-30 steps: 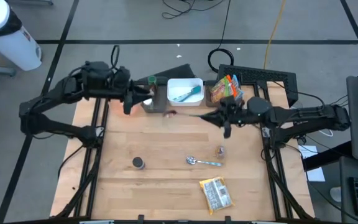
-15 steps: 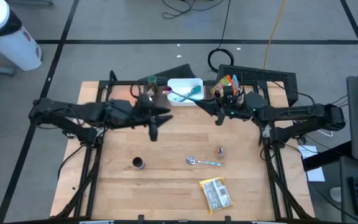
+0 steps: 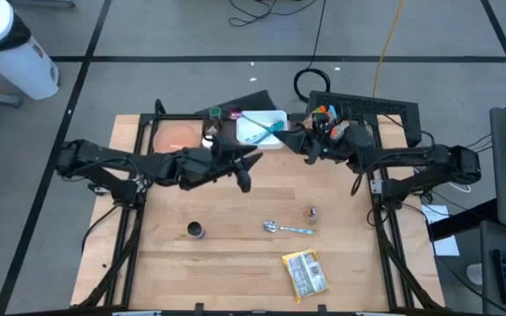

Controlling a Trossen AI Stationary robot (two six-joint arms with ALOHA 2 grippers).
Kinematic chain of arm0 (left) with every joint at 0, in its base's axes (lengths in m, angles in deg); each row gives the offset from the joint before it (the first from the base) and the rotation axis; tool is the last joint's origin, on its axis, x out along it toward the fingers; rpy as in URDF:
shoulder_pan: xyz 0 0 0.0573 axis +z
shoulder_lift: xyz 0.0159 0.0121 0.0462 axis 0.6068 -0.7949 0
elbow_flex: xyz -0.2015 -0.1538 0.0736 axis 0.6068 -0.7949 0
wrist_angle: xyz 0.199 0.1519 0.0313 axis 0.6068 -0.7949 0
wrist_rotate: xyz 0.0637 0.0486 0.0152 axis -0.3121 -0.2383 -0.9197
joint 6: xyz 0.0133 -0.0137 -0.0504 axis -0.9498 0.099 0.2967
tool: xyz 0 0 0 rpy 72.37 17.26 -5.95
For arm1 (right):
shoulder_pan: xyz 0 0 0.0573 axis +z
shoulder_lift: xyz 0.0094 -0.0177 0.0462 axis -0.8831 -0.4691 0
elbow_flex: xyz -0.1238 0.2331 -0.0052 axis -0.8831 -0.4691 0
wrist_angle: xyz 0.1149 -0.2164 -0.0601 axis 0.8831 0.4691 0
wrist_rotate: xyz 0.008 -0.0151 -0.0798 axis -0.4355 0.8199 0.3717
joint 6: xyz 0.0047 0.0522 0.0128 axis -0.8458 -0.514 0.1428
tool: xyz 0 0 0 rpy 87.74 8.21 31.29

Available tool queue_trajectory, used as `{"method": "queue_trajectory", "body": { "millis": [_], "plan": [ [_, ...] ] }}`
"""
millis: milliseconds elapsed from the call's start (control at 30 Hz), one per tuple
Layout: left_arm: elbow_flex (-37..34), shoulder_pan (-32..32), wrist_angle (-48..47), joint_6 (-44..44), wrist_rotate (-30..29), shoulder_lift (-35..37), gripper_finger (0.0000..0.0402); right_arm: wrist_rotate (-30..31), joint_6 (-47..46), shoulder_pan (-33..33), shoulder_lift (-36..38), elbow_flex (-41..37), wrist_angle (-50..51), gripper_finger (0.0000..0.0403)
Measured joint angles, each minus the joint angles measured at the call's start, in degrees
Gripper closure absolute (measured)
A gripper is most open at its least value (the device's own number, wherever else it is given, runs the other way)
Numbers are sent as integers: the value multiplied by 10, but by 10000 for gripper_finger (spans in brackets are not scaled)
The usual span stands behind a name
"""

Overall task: Pick & Place Food Item
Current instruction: Put the purple spoon into the white bin

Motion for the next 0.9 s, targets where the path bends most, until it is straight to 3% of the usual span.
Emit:
{"method": "queue_trajectory", "body": {
  "millis": [300,600,900],
  "plan": [
    [0,60,-2,45,11,2,268,-88,-29,-96,74,-55,5,403],
    [0,96,73,67,95,1,268,-73,-51,-102,123,-162,-25,403],
    [0,115,103,78,99,1,268,-42,-52,-81,123,-191,-49,403]
  ]
}}
